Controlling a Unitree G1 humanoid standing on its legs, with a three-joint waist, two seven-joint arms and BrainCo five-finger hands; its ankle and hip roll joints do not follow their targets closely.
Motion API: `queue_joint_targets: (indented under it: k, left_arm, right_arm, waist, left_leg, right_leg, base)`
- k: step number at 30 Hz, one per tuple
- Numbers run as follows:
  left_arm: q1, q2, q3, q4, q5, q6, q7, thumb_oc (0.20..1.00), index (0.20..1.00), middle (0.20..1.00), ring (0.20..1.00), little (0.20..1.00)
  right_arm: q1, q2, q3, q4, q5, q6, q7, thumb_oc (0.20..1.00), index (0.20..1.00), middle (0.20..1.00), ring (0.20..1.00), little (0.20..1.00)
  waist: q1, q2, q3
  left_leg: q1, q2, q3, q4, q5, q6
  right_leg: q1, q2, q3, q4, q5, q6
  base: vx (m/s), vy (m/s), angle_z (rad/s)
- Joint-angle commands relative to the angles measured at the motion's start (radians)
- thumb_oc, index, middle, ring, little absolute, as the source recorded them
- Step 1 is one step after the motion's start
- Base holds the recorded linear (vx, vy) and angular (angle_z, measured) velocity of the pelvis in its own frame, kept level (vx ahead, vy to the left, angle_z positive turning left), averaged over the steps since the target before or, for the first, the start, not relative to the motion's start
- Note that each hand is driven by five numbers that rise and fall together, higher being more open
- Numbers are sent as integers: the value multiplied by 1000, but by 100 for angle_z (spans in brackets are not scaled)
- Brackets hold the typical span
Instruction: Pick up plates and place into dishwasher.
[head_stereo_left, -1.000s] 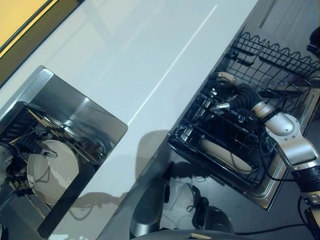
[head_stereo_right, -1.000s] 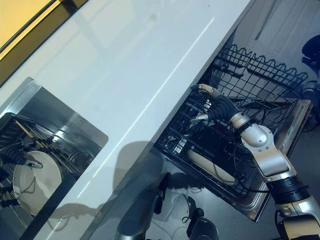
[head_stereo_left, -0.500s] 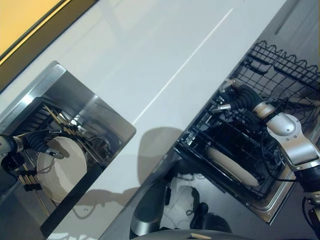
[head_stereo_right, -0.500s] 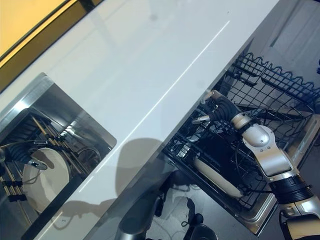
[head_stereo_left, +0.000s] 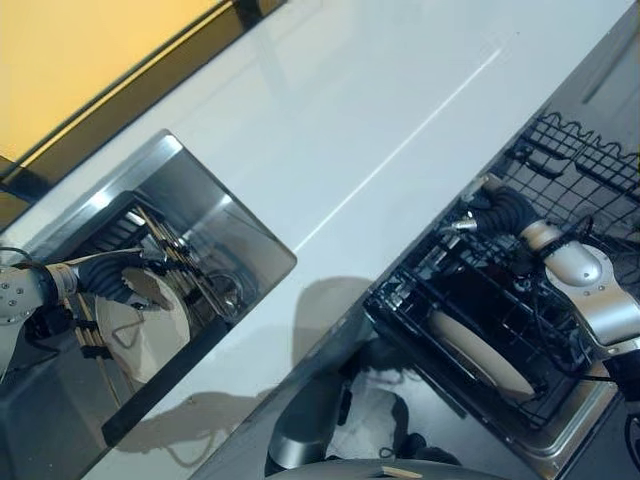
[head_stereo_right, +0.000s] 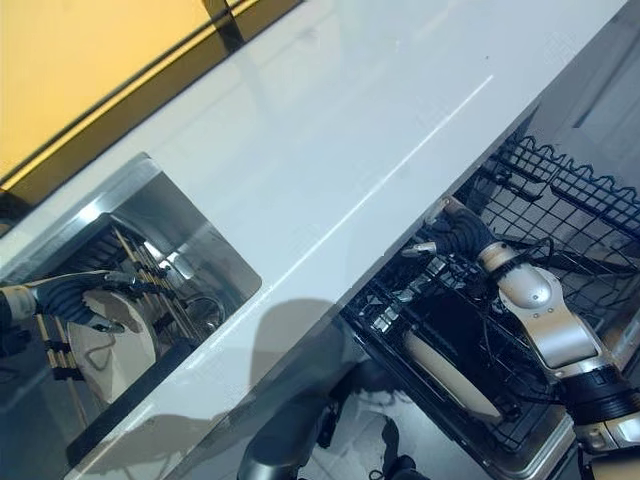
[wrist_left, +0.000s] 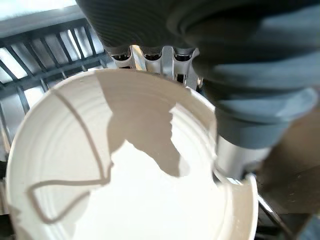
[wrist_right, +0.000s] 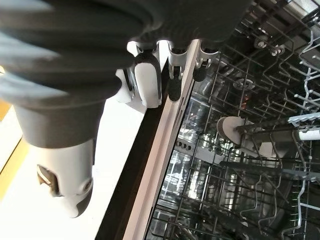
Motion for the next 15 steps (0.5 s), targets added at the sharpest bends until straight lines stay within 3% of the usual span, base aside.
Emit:
queue_joint_targets:
  k: [1, 15]
  left_arm:
    - [318, 36, -120, -54, 23, -21, -149, 200, 200, 200, 200, 200]
    - [336, 37, -35, -101, 35, -37, -109, 200, 200, 200, 200, 200]
  right_arm:
    - [-24, 26, -10, -79, 50, -98, -31, 1000, 1000, 1000, 1000, 1000]
    - [35, 38, -37, -83, 45, -110, -57, 1000, 1000, 1000, 1000, 1000]
  waist:
    - [107, -69, -128]
    - [123, -78, -159]
  left_leg:
    - [-71, 3, -51, 11, 33, -32]
    - [-36, 0, -83, -3, 31, -31]
  right_leg:
    - [-16, -84, 2, 61, 89, 26]
    - [12, -73, -19, 58, 85, 18]
  base:
    - [26, -30, 12]
    - [19, -16, 4]
